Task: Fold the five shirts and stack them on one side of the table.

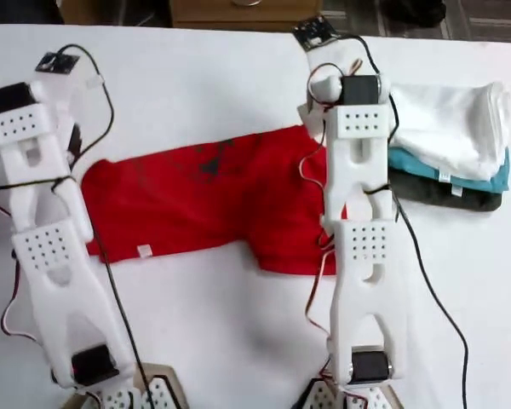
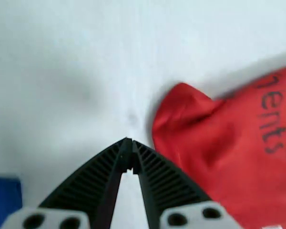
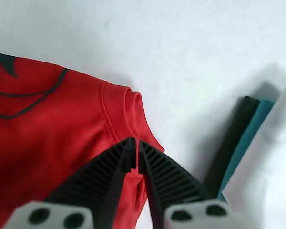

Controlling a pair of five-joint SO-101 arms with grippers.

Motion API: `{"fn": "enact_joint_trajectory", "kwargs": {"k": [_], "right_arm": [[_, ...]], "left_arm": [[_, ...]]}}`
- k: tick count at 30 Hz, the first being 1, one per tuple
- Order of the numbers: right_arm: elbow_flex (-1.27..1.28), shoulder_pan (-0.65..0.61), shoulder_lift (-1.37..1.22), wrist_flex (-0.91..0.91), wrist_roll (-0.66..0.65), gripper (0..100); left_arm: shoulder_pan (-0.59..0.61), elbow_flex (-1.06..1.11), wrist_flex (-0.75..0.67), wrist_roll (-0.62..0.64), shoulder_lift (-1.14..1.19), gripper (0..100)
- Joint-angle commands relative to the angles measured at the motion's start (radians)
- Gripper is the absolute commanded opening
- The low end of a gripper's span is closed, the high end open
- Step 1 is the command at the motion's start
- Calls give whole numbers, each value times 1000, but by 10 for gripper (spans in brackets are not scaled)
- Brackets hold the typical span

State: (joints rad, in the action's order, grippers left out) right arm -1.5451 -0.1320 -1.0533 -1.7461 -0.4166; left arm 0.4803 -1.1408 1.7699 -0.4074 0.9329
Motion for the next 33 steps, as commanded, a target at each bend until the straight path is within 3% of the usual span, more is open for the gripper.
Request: {"fn": "enact_joint_trajectory", "kwargs": {"k": [1, 7, 12, 17, 25, 33], "right_arm": [[77, -1, 182, -27, 5, 18], [523, -24, 513, -25, 5, 18], [937, -48, 799, 27, -2, 18], [1438, -58, 1038, 278, -3, 18], [2062, -99, 1274, 616, -3, 18], [2357, -99, 1276, 799, -3, 18]], "left_arm": [[-18, 183, 18, -3, -258, 26], [-57, 634, -38, -5, -542, 27], [-97, 1121, -295, -6, -796, 27], [-133, 1534, -549, -5, -996, 26], [-140, 1771, -654, -3, -1059, 26], [-229, 1906, -664, -3, -1062, 26]]}}
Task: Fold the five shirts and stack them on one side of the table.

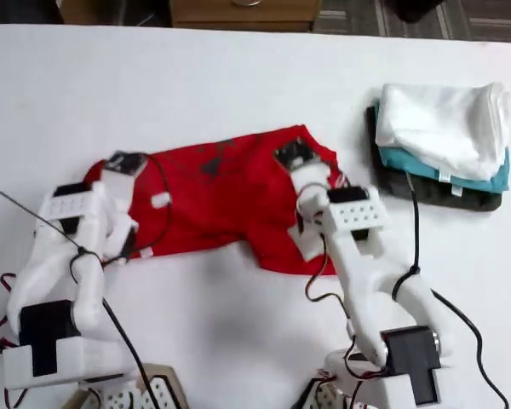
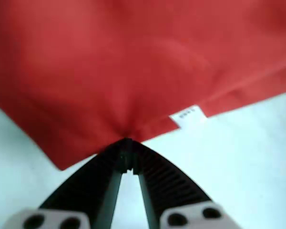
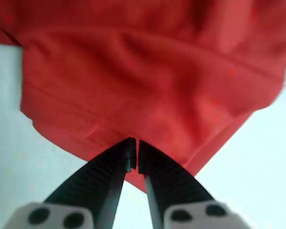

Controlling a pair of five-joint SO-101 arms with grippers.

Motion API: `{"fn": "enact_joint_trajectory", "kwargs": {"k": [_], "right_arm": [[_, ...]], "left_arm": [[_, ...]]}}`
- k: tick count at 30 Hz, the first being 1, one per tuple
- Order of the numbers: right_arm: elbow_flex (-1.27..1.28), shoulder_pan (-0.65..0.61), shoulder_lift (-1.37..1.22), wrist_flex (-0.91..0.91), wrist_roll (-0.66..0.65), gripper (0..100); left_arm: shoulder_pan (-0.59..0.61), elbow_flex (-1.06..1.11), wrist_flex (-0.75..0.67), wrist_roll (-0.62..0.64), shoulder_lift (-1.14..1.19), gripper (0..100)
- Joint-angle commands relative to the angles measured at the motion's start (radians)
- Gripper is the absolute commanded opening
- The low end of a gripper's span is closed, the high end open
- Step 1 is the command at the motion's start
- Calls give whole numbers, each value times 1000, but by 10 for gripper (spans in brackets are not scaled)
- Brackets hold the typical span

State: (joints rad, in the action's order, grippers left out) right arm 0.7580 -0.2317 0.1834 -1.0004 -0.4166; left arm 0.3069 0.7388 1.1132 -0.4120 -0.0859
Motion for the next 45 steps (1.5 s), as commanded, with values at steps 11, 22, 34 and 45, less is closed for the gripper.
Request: {"fn": "enact_joint_trajectory", "kwargs": {"k": [11, 22, 34, 45], "right_arm": [[183, 18, 42, 64, -149, 18], [-147, -5, 170, 64, 57, 18], [-667, -137, -426, -1, 57, 18], [-829, -30, -685, 4, 55, 18]], "left_arm": [[-149, 47, 11, 6, -74, 26], [37, -156, -100, 9, -295, 25], [46, -826, -127, 338, 430, 25], [83, -1230, -15, 356, 855, 25]]}}
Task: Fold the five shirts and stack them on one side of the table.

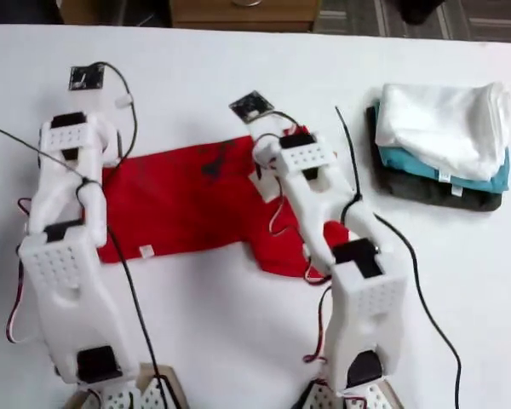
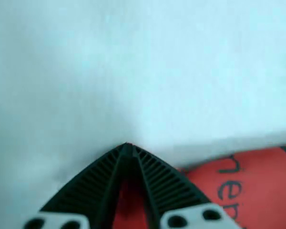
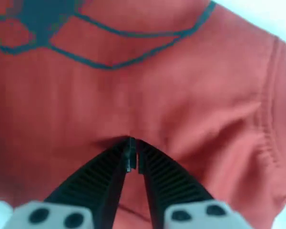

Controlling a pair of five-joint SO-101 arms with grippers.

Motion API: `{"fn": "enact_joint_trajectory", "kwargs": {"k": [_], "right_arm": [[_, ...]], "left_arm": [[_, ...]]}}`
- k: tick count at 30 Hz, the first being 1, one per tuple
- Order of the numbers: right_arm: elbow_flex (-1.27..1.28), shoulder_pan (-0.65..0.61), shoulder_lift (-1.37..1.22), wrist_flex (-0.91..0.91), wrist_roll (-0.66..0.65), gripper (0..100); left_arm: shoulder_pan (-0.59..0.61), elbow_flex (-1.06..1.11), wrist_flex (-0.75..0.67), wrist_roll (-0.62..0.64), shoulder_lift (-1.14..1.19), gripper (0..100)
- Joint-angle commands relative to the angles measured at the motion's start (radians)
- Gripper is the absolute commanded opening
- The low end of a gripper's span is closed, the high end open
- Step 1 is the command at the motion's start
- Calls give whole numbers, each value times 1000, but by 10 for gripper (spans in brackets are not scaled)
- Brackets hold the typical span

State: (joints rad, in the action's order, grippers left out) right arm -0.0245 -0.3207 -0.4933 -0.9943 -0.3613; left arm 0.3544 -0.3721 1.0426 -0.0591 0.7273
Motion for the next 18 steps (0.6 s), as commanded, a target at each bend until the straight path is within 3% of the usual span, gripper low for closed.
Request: {"fn": "enact_joint_trajectory", "kwargs": {"k": [1, 9, 18], "right_arm": [[-51, 82, -21, -1, -2, 18], [-157, 179, -99, -96, -100, 18], [-198, 93, 45, -223, -121, 18]], "left_arm": [[46, -165, 81, -14, 69, 25], [110, -501, 311, -84, 238, 26], [89, -897, 638, -86, 264, 26]]}}
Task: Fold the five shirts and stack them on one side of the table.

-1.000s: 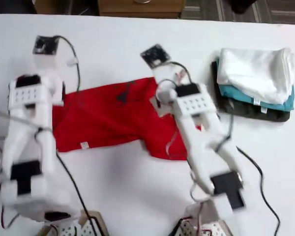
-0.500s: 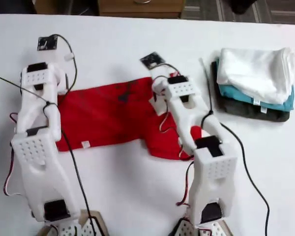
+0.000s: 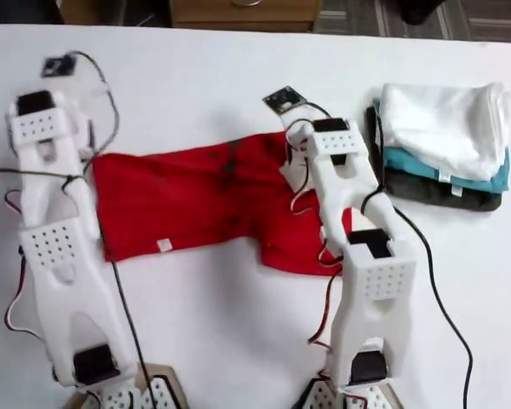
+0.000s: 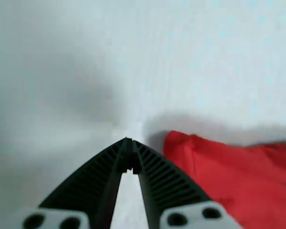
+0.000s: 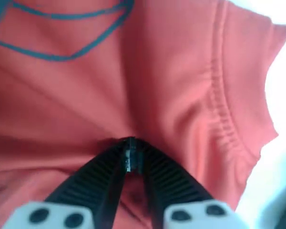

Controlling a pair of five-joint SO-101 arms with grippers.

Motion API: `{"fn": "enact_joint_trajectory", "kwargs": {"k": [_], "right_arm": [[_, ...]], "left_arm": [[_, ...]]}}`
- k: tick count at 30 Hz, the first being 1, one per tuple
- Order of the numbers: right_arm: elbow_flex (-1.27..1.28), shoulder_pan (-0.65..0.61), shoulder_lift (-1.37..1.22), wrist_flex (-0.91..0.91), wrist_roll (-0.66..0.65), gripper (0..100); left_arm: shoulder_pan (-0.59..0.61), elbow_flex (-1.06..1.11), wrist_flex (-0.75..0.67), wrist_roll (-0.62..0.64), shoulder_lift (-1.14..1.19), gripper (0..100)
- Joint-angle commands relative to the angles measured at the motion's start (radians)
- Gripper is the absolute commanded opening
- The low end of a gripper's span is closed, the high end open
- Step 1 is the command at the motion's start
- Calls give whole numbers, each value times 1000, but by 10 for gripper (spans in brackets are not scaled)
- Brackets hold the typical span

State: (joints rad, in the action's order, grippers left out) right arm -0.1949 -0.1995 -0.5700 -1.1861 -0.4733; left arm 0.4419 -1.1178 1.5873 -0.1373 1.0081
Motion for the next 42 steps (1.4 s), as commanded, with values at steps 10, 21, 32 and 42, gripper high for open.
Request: {"fn": "enact_joint_trajectory", "kwargs": {"k": [10, 21, 32, 42], "right_arm": [[-26, -59, 321, -143, -8, 18], [141, -111, 524, -213, -3, 18], [789, -111, 616, 236, -8, 18], [931, -111, 627, 234, -9, 18]], "left_arm": [[-28, -217, 204, -12, -109, 25], [-52, 486, 155, -43, -566, 26], [-121, 1423, -414, -86, -921, 26], [-98, 1662, -479, -153, -964, 26]]}}
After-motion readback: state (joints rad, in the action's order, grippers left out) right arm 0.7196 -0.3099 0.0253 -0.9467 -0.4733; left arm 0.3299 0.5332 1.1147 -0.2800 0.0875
